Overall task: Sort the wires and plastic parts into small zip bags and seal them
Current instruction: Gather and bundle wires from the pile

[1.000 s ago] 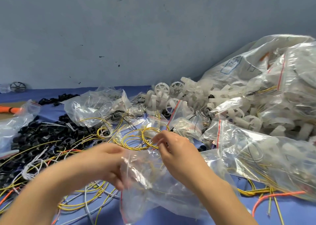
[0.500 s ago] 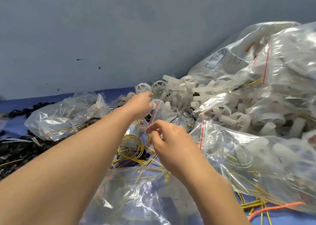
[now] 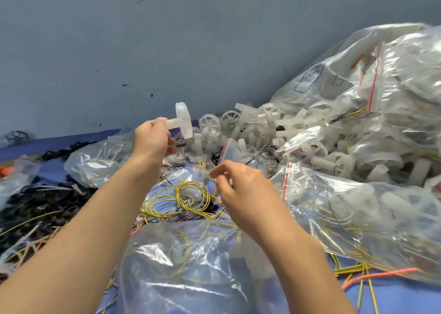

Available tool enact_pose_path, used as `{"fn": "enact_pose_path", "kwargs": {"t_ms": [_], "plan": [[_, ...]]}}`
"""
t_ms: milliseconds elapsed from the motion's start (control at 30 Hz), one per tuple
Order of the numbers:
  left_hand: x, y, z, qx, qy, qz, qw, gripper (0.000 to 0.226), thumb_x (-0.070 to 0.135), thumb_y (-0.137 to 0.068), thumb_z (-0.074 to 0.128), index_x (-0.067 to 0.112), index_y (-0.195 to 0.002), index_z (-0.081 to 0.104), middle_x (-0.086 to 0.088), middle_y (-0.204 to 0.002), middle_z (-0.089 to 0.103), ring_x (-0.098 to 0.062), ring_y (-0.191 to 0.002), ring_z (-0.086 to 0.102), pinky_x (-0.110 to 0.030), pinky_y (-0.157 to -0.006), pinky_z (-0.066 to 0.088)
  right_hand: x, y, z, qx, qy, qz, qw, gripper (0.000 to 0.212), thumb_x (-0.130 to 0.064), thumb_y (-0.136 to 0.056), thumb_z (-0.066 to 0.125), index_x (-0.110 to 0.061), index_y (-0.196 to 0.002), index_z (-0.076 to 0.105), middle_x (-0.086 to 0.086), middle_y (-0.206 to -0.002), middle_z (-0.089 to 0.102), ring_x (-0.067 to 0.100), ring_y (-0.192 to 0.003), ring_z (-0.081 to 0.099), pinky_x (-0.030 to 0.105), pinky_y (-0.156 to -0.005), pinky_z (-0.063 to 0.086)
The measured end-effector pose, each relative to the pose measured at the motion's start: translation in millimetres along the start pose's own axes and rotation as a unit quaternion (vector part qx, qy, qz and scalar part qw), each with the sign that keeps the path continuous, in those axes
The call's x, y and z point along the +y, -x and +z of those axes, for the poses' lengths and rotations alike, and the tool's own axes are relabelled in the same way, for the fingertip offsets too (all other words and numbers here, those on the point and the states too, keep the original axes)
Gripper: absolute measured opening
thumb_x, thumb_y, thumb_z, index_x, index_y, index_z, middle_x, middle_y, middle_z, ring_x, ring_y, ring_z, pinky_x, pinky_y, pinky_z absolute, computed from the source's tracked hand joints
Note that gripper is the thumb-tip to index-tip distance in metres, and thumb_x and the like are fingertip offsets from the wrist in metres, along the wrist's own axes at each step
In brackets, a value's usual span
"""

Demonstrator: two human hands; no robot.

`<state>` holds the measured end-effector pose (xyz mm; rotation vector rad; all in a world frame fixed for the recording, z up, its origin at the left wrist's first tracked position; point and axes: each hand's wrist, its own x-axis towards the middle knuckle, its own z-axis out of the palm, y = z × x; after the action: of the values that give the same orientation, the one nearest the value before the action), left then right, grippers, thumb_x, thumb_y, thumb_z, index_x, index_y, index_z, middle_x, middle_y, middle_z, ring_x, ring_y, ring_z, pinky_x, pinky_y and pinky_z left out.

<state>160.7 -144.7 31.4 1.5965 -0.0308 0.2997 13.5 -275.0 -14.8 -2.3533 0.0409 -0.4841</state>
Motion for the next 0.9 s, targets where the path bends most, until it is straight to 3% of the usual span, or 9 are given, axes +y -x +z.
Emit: {"fn": "enact_pose_path", "kwargs": {"t_ms": [67, 133, 300, 467, 633, 733, 800, 900], "plan": [[8, 34, -56, -0.026, 0.16, -0.095, 0.982, 0.042, 0.019, -0.098, 0.043, 0.02, -0.06, 0.061, 0.006, -0.054, 0.044, -0.009, -0.046, 0.049, -0.018, -0.047, 0.046, -15, 7, 7, -0.007, -0.001, -0.028, 1.0, 0.026, -0.022, -0.098, 0.043, -0.026, -0.113, 0.064, -0.003, -0.114, 0.066, 0.018, -0.106, 0.058, 0.036, -0.089, 0.046], [2, 69, -104, -0.045, 0.237, -0.165, 0.956, 0.048, 0.017, -0.099, 0.039, 0.019, -0.053, 0.051, 0.005, -0.053, 0.041, -0.009, -0.046, 0.045, -0.017, -0.046, 0.047, -32, 15, 16, -0.026, 0.003, -0.071, 0.997, 0.028, -0.019, -0.097, 0.044, -0.028, -0.114, 0.064, -0.003, -0.116, 0.064, 0.019, -0.107, 0.057, 0.036, -0.09, 0.045], [-32, 134, -160, -0.081, 0.173, -0.296, 0.936, 0.033, 0.012, -0.099, 0.038, 0.011, -0.067, 0.047, -0.001, -0.054, 0.041, -0.013, -0.052, 0.044, -0.017, -0.042, 0.047, -71, 33, 41, -0.095, 0.089, -0.187, 0.974, 0.065, 0.008, -0.081, 0.045, -0.044, -0.115, 0.064, -0.009, -0.135, 0.048, 0.018, -0.12, 0.044, 0.037, -0.101, 0.036], [-39, 143, -182, -0.112, 0.141, -0.323, 0.929, 0.025, 0.014, -0.102, 0.037, 0.012, -0.084, 0.056, -0.001, -0.054, 0.043, -0.014, -0.048, 0.05, -0.019, -0.037, 0.044, -80, 46, 61, -0.138, 0.169, -0.239, 0.946, 0.063, 0.007, -0.075, 0.048, -0.044, -0.109, 0.063, -0.01, -0.153, 0.028, 0.014, -0.138, 0.021, 0.036, -0.108, 0.023], [-42, 130, -190, -0.116, 0.126, -0.33, 0.928, 0.028, 0.011, -0.101, 0.036, 0.01, -0.078, 0.052, -0.002, -0.055, 0.042, -0.013, -0.047, 0.048, -0.019, -0.035, 0.043, -75, 46, 64, -0.156, 0.148, -0.244, 0.946, 0.066, 0.01, -0.075, 0.044, -0.045, -0.106, 0.061, -0.014, -0.154, 0.024, 0.011, -0.139, 0.019, 0.036, -0.11, 0.024], [-44, 121, -199, -0.079, 0.141, -0.333, 0.929, 0.034, 0.004, -0.094, 0.034, 0.011, -0.062, 0.042, -0.002, -0.054, 0.039, -0.011, -0.048, 0.041, -0.015, -0.035, 0.04, -76, 45, 65, -0.156, 0.106, -0.27, 0.944, 0.068, 0.013, -0.071, 0.043, -0.045, -0.099, 0.064, -0.015, -0.153, 0.028, 0.01, -0.139, 0.021, 0.037, -0.111, 0.027], [-46, 118, -204, -0.056, 0.156, -0.337, 0.927, 0.03, 0.002, -0.089, 0.031, 0.012, -0.062, 0.038, -0.001, -0.049, 0.038, -0.01, -0.041, 0.041, -0.013, -0.034, 0.037, -75, 45, 66, -0.171, 0.129, -0.289, 0.933, 0.066, 0.012, -0.069, 0.045, -0.044, -0.097, 0.066, -0.017, -0.155, 0.026, 0.01, -0.142, 0.018, 0.037, -0.111, 0.023], [-50, 122, -204, -0.104, 0.139, -0.35, 0.921, 0.027, 0.003, -0.089, 0.034, 0.012, -0.065, 0.042, -0.001, -0.051, 0.039, -0.01, -0.041, 0.043, -0.015, -0.034, 0.037, -72, 47, 69, -0.19, 0.174, -0.289, 0.922, 0.053, 0.006, -0.071, 0.051, -0.04, -0.093, 0.069, -0.018, -0.156, 0.024, 0.008, -0.144, 0.012, 0.033, -0.11, 0.018]]}}
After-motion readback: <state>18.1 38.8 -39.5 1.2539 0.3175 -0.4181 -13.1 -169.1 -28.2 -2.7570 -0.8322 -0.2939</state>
